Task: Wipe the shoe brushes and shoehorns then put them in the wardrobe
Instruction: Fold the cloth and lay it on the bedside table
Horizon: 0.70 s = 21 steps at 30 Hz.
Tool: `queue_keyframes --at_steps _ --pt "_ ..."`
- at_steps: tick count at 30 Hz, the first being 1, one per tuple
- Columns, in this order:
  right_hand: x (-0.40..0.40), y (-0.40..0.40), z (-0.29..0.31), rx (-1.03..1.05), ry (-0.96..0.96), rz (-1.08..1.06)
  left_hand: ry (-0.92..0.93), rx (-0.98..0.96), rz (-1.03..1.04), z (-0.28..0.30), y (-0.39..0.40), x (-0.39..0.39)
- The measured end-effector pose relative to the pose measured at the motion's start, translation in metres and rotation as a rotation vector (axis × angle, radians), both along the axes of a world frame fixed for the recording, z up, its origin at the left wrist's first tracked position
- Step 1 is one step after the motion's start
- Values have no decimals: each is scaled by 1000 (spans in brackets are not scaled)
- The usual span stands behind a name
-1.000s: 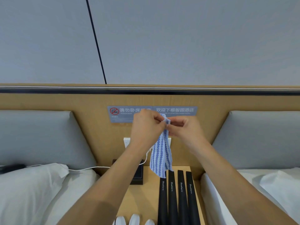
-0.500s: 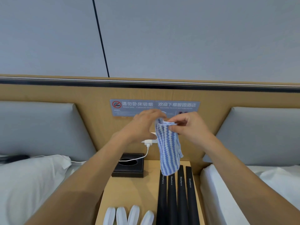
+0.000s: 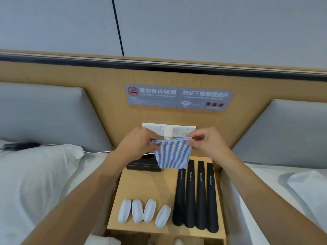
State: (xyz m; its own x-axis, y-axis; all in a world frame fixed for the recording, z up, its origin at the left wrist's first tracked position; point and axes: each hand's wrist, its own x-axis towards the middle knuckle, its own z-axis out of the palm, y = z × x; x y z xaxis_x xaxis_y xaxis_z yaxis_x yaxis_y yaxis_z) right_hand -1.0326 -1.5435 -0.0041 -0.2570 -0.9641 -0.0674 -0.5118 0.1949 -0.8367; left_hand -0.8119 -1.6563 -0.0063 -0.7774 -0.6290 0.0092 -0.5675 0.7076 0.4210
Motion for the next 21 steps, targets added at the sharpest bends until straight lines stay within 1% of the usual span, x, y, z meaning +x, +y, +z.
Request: queue_keyframes --at_steps 2,5,8,13,16,19,21 --pt "1 -5 -14 20 -13 4 59 26 37 -13 -1 7" --pt "3 -10 -35 55 -42 21 129 114 45 -34 -5 16" --pt "6 -18 -61 98 -49 44 96 178 68 -63 -11 22" --pt "15 -35 -117 258 -6 69 48 260 80 -123 -16 22" --pt "17 -44 -143 310 41 81 62 276 100 -150 -17 18" --pt "17 -44 -159 295 69 51 78 257 108 -164 -20 15" --pt "17 -39 -166 269 79 35 123 216 97 -172 -20 17"
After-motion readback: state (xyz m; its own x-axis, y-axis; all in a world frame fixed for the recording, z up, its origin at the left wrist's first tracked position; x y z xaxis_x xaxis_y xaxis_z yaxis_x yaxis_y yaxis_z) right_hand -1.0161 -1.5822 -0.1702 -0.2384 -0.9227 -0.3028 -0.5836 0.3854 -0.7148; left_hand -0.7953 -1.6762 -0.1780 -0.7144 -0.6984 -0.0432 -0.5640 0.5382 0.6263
